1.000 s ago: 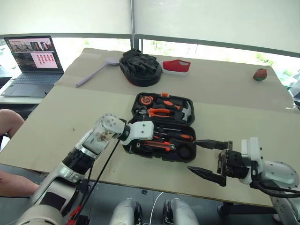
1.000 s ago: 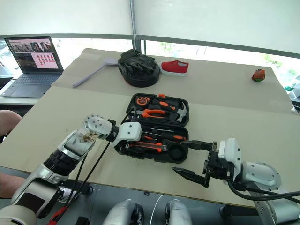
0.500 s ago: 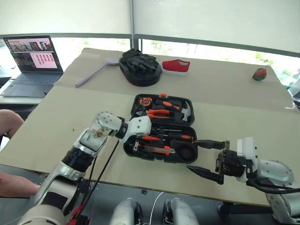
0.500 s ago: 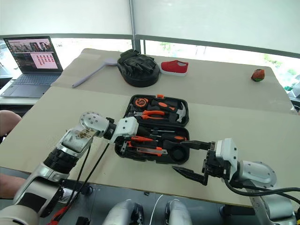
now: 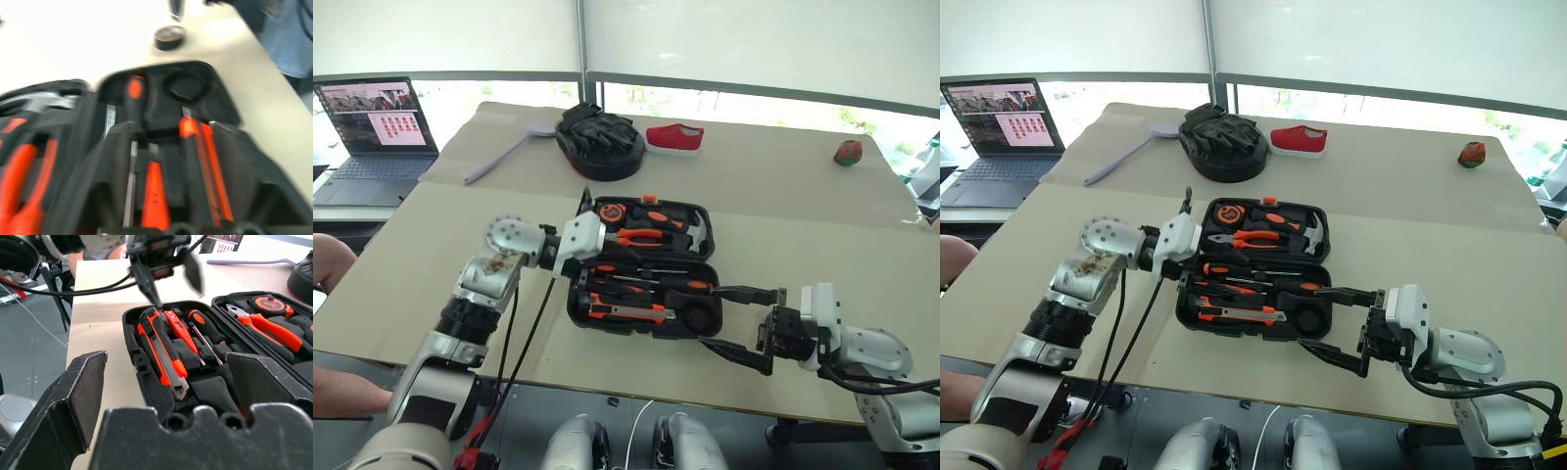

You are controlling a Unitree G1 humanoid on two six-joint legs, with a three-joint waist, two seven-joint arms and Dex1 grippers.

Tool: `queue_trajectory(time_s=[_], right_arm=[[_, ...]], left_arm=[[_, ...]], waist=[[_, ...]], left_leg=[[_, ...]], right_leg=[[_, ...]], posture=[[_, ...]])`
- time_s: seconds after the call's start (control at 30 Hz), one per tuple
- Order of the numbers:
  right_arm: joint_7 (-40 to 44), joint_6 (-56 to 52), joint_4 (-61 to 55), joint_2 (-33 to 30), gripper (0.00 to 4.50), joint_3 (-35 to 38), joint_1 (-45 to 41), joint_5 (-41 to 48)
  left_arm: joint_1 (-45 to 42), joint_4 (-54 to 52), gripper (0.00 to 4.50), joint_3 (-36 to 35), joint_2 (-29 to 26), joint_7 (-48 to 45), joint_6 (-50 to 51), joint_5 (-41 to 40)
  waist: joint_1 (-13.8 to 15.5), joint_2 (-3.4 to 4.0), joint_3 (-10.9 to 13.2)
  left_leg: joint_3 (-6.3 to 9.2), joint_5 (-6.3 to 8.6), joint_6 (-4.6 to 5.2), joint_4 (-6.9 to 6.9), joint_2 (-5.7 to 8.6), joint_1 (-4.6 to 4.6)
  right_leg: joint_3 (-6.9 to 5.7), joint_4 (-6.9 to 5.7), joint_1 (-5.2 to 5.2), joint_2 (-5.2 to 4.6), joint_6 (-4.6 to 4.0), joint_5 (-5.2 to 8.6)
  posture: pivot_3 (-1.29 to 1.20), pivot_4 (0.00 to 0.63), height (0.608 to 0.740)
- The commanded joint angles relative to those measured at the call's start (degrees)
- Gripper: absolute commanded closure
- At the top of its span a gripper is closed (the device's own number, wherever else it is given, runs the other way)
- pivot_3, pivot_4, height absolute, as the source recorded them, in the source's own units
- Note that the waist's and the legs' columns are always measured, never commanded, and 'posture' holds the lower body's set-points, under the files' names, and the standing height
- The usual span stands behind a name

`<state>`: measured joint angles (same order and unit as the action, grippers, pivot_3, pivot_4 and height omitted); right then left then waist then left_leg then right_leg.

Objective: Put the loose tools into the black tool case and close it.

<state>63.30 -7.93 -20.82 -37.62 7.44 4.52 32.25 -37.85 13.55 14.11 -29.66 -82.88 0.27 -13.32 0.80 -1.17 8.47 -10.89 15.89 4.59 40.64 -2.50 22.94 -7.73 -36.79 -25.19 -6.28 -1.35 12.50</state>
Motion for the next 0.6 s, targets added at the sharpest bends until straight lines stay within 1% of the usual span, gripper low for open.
queue_trajectory(time_s=[0.03,0.07,0.13,0.17,0.37,0.5,0.6], right_arm=[[-0.6,1.6,-1.3,0.3,0.0,1.1,0.7,0.0],[-0.7,1.6,-1.4,0.2,0.0,1.2,0.9,0.0],[-0.8,1.8,-1.7,0.0,0.0,1.5,1.4,0.0],[-0.8,1.8,-1.9,-0.1,0.0,1.8,1.7,0.1],[-1.4,1.4,-3.0,-0.4,0.0,2.2,2.7,0.6],[-2.0,0.7,-3.7,-0.3,0.0,2.4,3.3,1.2],[-2.3,0.4,-4.1,-0.4,0.0,2.6,3.7,1.6]], left_arm=[[1.6,-0.1,3.3,0.5,0.2,0.2,-3.4,0.9],[2.2,0.1,3.76,0.8,0.3,0.1,-4.4,1.2],[2.8,1.1,4.27,1.7,0.3,1.1,-4.9,2.9],[3.0,1.6,4.4,2.2,0.5,2.2,-4.1,4.1],[4.0,3.1,4.4,4.1,1.1,5.1,-3.5,7.5],[5.1,3.3,4.4,2.8,2.6,8.5,7.2,5.2],[6.4,2.9,4.4,5.1,0.8,7.0,6.3,7.7]], waist=[[0.0,0.0,0.0],[0.0,0.01,0.0],[-0.1,0.01,0.0],[-0.1,0.0,0.0],[0.0,0.01,0.0],[0.3,0.07,0.0],[0.2,0.13,-0.1]], left_leg=[[0.0,0.0,0.0,0.02,0.0,0.0],[0.0,0.0,0.0,0.02,0.0,0.0],[0.0,0.01,0.01,0.02,0.0,-0.01],[0.0,0.01,0.01,0.02,0.0,-0.01],[0.01,0.03,0.03,0.03,0.0,-0.01],[0.01,0.07,0.11,0.06,0.0,-0.09],[0.02,0.2,0.31,0.14,0.0,-0.11]], right_leg=[[0.0,-0.01,0.0,-0.02,0.0,0.0],[0.0,-0.01,0.0,-0.04,0.0,0.0],[0.01,0.0,0.02,-0.04,0.01,0.0],[0.01,0.0,0.01,-0.05,0.0,0.0],[0.0,0.0,0.02,-0.07,0.01,0.0],[0.0,0.0,0.12,-0.13,0.08,-0.04],[0.02,0.01,0.15,-0.15,0.16,-0.08]], posture=[[0.0,0.15,0.74],[0.0,0.15,0.74],[0.0,0.15,0.74],[0.0,0.15,0.74],[0.0,0.15,0.74],[0.0,0.15,0.74],[0.0,0.15,0.74]])
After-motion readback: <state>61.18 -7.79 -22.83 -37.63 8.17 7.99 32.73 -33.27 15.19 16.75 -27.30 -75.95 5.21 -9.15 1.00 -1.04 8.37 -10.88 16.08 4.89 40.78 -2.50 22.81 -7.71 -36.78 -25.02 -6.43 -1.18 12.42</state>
